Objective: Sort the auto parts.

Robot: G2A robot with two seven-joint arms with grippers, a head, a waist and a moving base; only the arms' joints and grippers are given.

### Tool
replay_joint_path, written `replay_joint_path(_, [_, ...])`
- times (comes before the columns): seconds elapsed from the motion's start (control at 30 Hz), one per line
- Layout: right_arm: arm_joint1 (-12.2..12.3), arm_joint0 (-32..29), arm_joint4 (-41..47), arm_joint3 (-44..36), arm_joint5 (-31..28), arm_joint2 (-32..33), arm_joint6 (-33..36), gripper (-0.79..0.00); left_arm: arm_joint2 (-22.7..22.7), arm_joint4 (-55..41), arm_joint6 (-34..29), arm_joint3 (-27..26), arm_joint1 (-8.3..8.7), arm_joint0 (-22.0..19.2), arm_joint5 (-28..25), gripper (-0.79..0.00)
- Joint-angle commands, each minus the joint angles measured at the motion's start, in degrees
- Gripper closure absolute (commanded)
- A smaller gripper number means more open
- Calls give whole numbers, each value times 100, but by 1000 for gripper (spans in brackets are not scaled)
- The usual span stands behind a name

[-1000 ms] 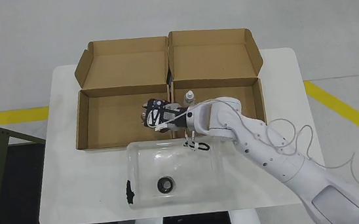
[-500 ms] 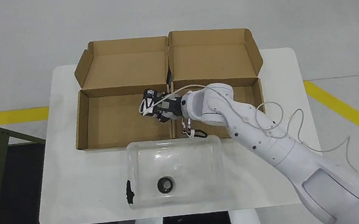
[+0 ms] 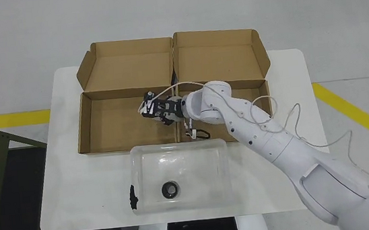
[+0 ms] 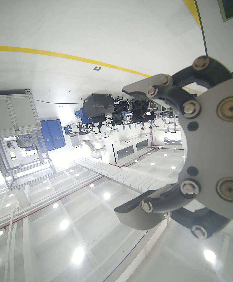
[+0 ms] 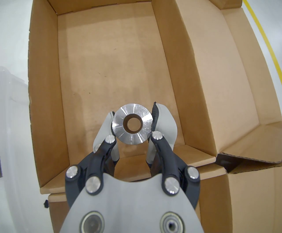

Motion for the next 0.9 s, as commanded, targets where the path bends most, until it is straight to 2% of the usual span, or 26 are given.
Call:
replay_joint_path(0.0, [-36,55,8,99,-19,-11,25,0,0,0,0,0,0,0,0,-785])
replay_joint_path(0.43, [-338,281,-46,630,37,-206,176,0,0,0,0,0,0,0,0,-785])
replay_joint_path(0.63, [-464,357,-120,808,19,-290,239,-114,0,0,0,0,0,0,0,-785])
replay_joint_path(0.87, [-578,442,-253,963,-30,-340,270,-212,0,0,0,0,0,0,0,-785])
